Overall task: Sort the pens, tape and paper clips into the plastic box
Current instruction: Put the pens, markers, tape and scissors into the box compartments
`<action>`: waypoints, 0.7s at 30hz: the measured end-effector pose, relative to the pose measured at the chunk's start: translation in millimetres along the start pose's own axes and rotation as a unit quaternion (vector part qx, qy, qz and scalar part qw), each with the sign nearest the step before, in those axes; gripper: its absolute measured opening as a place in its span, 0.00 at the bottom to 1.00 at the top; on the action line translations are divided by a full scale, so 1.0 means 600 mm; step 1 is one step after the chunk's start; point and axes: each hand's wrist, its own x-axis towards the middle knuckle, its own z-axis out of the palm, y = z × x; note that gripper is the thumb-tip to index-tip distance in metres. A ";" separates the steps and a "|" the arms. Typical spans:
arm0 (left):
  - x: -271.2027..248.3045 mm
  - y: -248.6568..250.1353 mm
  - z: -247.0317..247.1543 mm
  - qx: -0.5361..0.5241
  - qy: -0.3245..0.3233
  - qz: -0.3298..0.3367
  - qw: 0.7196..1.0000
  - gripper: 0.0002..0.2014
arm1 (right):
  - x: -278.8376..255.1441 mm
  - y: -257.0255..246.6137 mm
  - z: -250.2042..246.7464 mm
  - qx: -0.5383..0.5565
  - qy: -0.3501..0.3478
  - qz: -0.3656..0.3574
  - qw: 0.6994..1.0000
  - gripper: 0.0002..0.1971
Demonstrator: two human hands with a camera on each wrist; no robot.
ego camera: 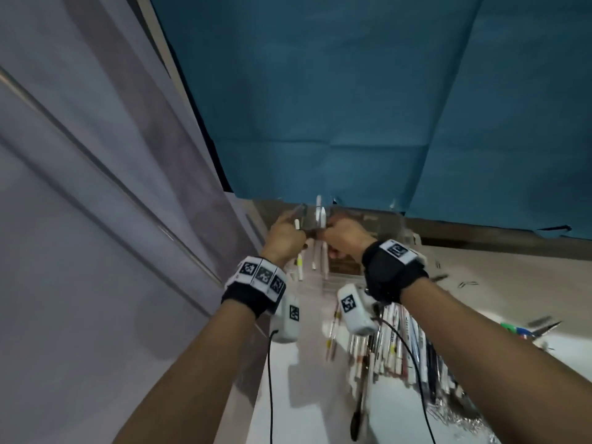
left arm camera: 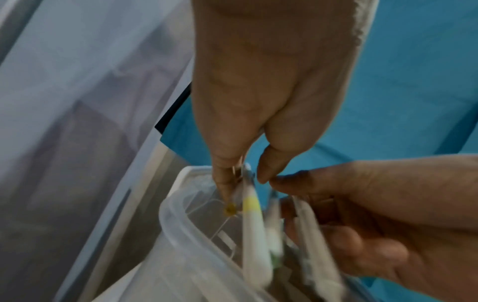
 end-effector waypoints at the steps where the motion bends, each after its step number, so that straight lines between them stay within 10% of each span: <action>1: 0.011 -0.007 -0.003 0.030 0.010 0.014 0.999 0.18 | 0.013 -0.004 0.009 0.002 -0.003 0.008 1.000 0.13; 7: -0.038 -0.028 -0.036 0.051 0.045 0.087 0.994 0.17 | 0.016 0.005 0.001 -0.007 0.031 -0.030 0.999 0.15; 12: -0.106 -0.057 -0.030 -0.002 -0.072 0.080 0.994 0.10 | -0.065 0.002 -0.027 -0.100 -0.082 -0.086 0.988 0.14; 17: -0.139 -0.110 0.027 0.115 -0.173 0.040 0.977 0.07 | -0.121 0.061 -0.027 -0.216 -0.322 0.039 0.921 0.12; 21: -0.147 -0.122 0.057 0.191 -0.104 0.079 0.973 0.10 | -0.127 0.145 -0.006 -0.249 -0.294 0.101 0.917 0.09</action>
